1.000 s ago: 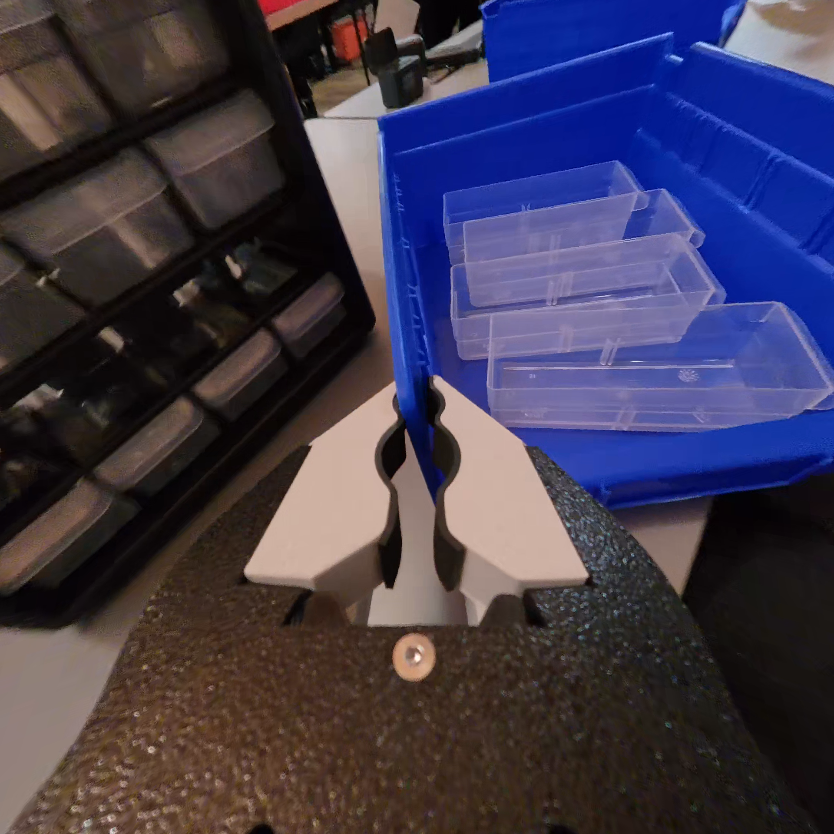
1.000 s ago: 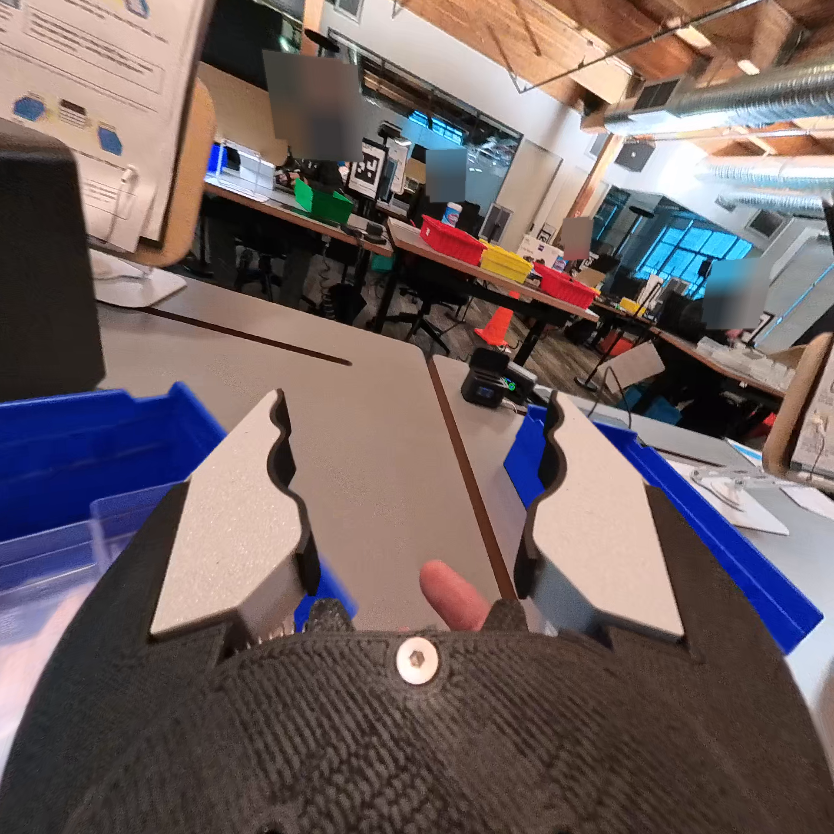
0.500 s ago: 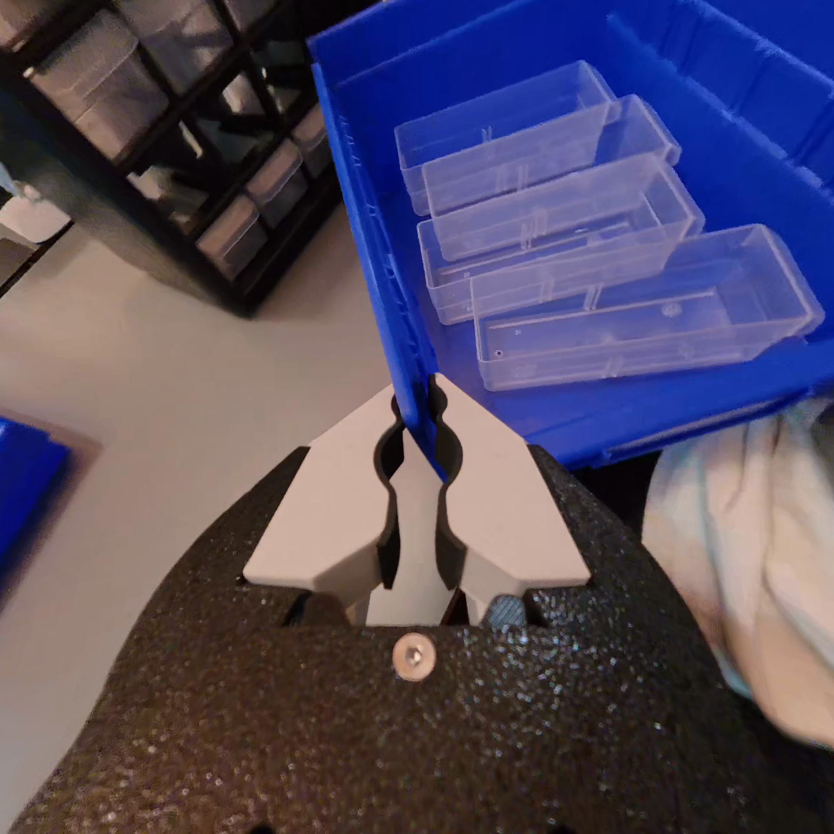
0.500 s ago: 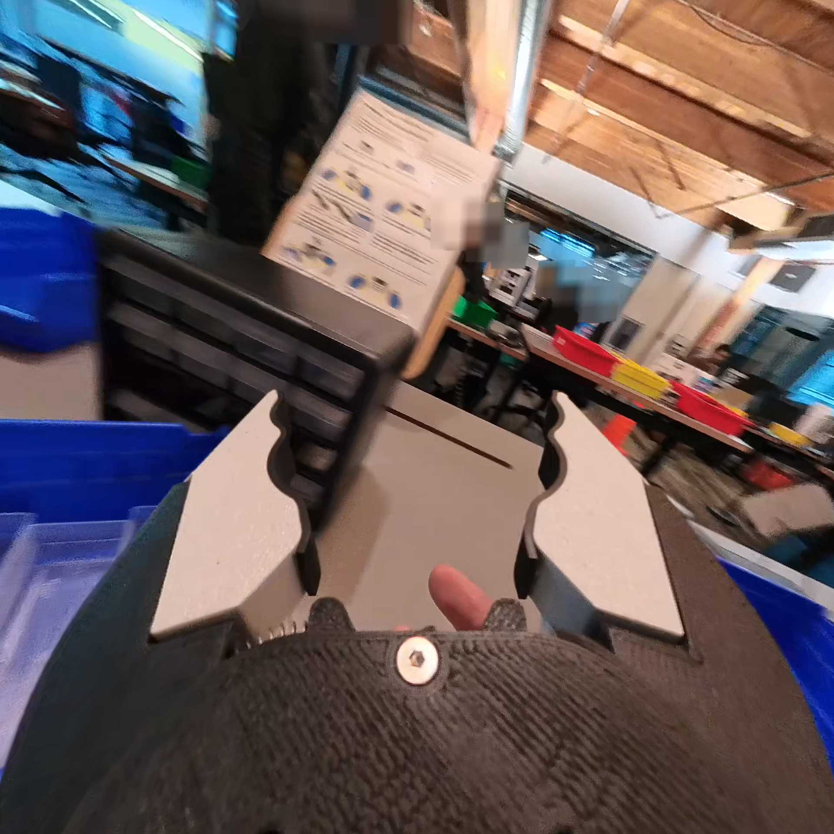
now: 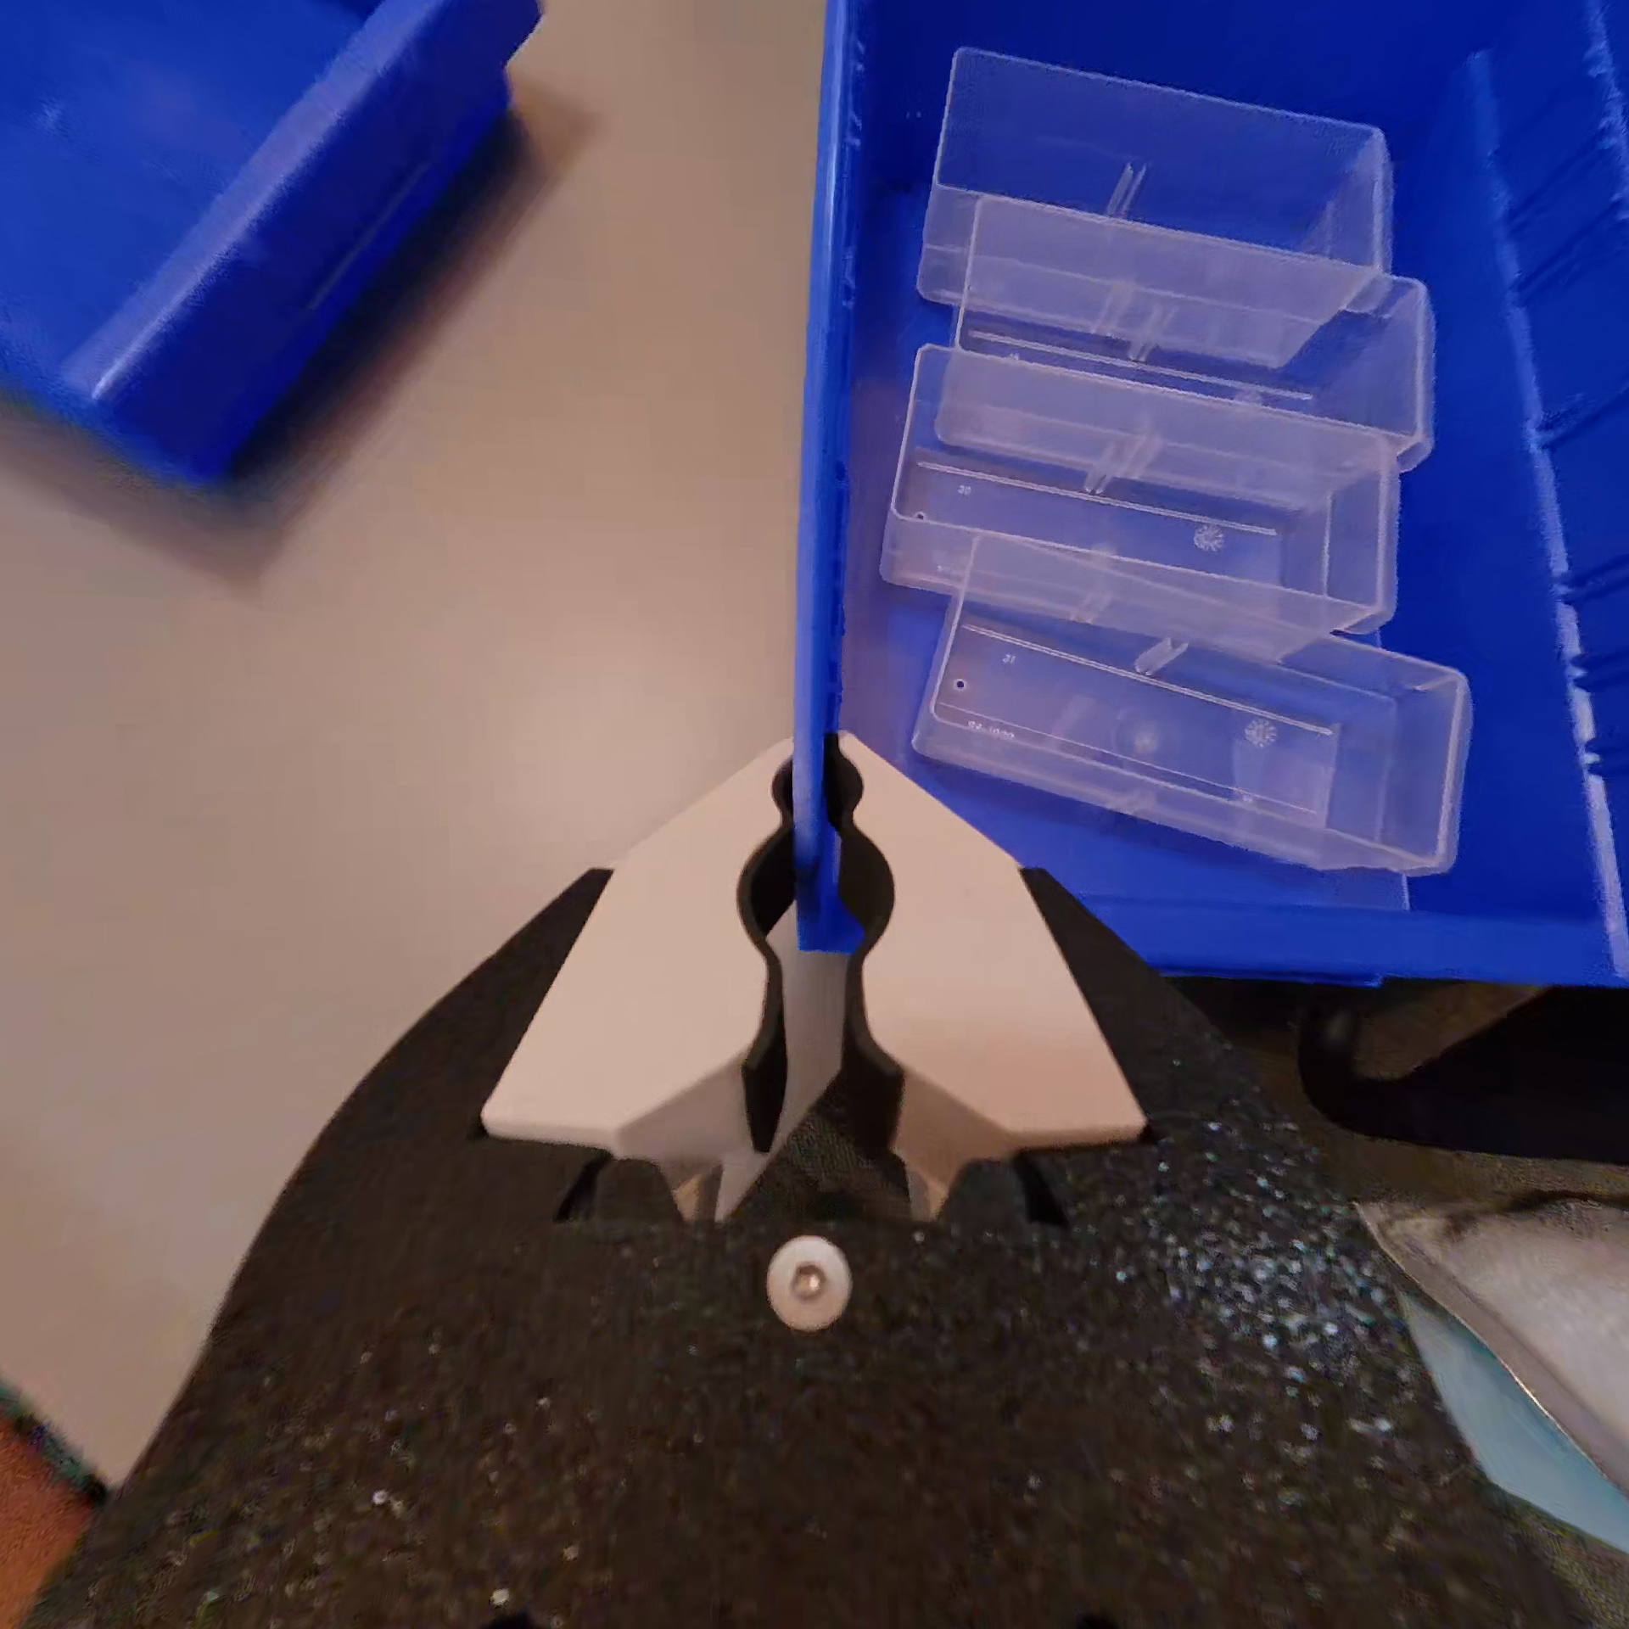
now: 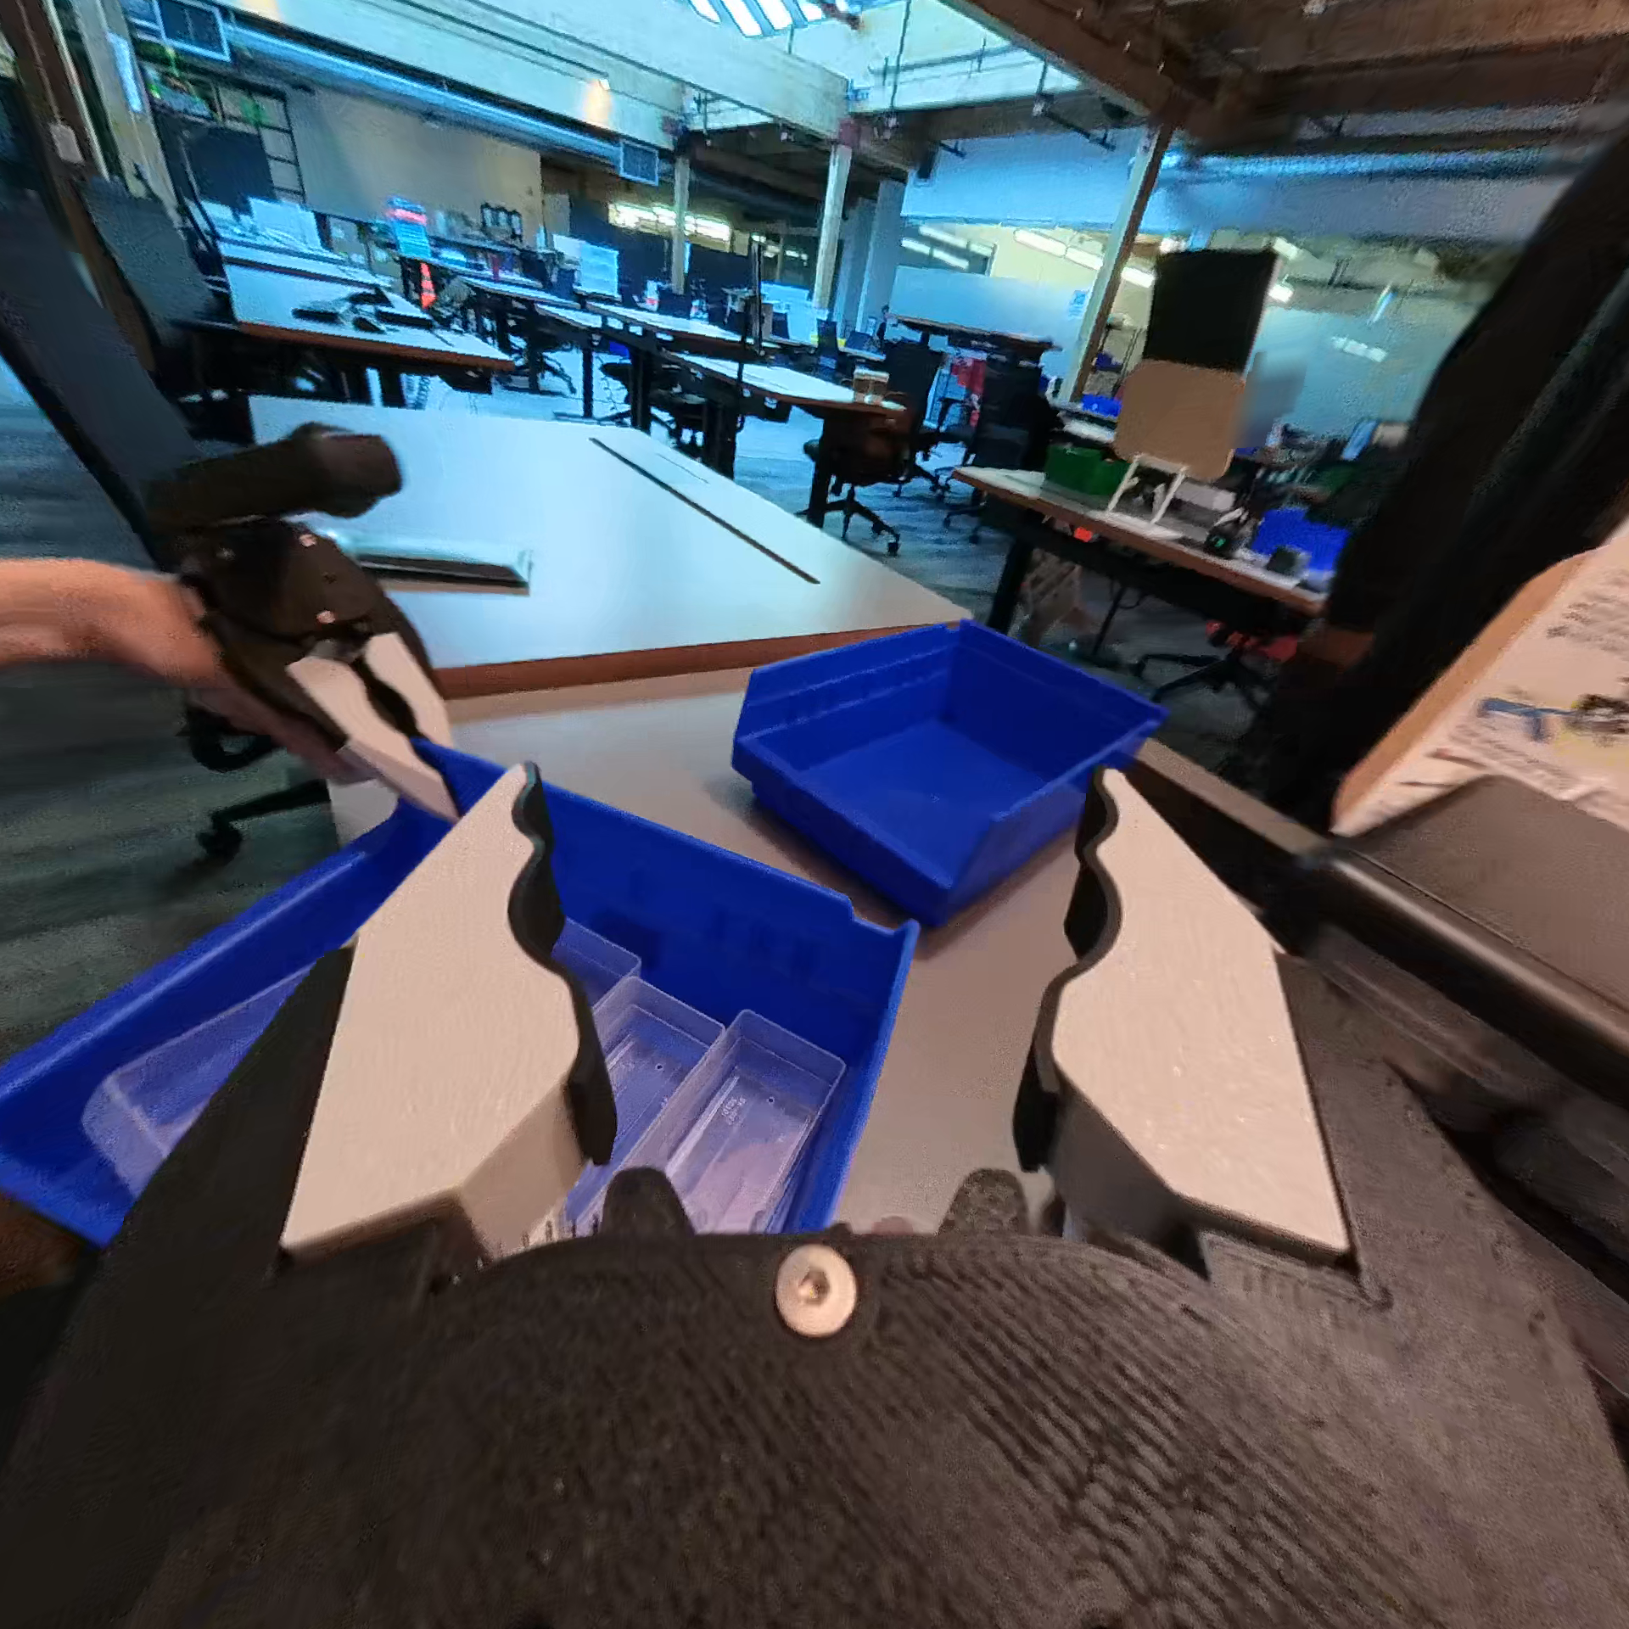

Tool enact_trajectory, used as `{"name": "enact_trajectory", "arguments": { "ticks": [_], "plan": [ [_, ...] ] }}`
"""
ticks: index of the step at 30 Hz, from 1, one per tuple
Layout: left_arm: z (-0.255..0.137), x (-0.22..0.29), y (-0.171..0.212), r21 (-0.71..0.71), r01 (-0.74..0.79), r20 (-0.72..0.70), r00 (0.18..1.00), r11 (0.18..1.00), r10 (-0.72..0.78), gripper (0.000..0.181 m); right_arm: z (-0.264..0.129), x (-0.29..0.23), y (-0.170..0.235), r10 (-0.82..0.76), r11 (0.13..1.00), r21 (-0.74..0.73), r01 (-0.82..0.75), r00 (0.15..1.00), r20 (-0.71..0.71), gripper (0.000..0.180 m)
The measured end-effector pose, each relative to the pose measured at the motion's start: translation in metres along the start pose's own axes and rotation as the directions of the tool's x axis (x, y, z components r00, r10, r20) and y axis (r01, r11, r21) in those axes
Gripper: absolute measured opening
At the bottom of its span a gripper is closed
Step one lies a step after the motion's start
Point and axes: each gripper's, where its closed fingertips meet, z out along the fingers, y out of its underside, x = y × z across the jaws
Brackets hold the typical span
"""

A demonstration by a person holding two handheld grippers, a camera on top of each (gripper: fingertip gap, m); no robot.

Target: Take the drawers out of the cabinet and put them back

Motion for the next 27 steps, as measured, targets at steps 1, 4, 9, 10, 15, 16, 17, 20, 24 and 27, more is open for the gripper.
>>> {"name": "enact_trajectory", "arguments": {
  "ticks": [1,4,9,10,15,16,17,20,24,27],
  "plan": [
    [-0.009,-0.006,0.011,0.002,0.036,0.011,0.999,0.999,-0.036,0.0,0.021,0.0,0.0,0.025,1.0,-0.011,-0.025,1.0,0.007,0.116],
    [-0.038,-0.025,0.04,0.027,0.125,0.07,0.989,0.992,-0.127,0.0,0.083,0.026,0.007,0.078,0.997,-0.022,-0.079,0.994,-0.072,0.109],
    [-0.08,-0.052,0.08,0.076,0.243,0.193,0.948,0.967,-0.254,0.0,0.166,0.107,0.079,0.147,0.961,-0.169,-0.22,0.92,-0.363,0.111],
    [-0.086,-0.054,0.086,0.096,0.264,0.212,0.937,0.96,-0.279,0.0,0.176,0.122,0.093,0.128,0.953,-0.201,-0.228,0.901,-0.415,0.112],
    [-0.098,-0.057,0.097,0.27,0.265,0.289,0.895,0.926,-0.34,0.0,0.219,0.147,0.148,0.241,0.872,-0.279,-0.402,0.849,-0.471,0.115],
    [-0.099,-0.057,0.096,0.308,0.253,0.301,0.889,0.917,-0.346,0.0,0.226,0.149,0.157,0.249,0.859,-0.295,-0.419,0.845,-0.473,0.117],
    [-0.099,-0.057,0.096,0.339,0.245,0.309,0.883,0.908,-0.354,0.0,0.232,0.15,0.166,0.248,0.848,-0.313,-0.427,0.843,-0.478,0.119],
    [-0.1,-0.057,0.097,0.387,0.235,0.336,0.865,0.892,-0.374,0.001,0.246,0.154,0.193,0.211,0.822,-0.392,-0.413,0.86,-0.464,0.094],
    [-0.103,-0.054,0.1,0.369,0.219,0.404,0.838,0.903,-0.368,0.002,0.264,0.147,0.189,0.301,0.831,-0.351,-0.431,0.879,-0.369,0.035],
    [-0.107,-0.048,0.104,0.368,0.218,0.435,0.819,0.904,-0.374,0.001,0.265,0.156,0.191,0.221,0.847,-0.377,-0.375,0.894,-0.391,0.014]
  ]
}}
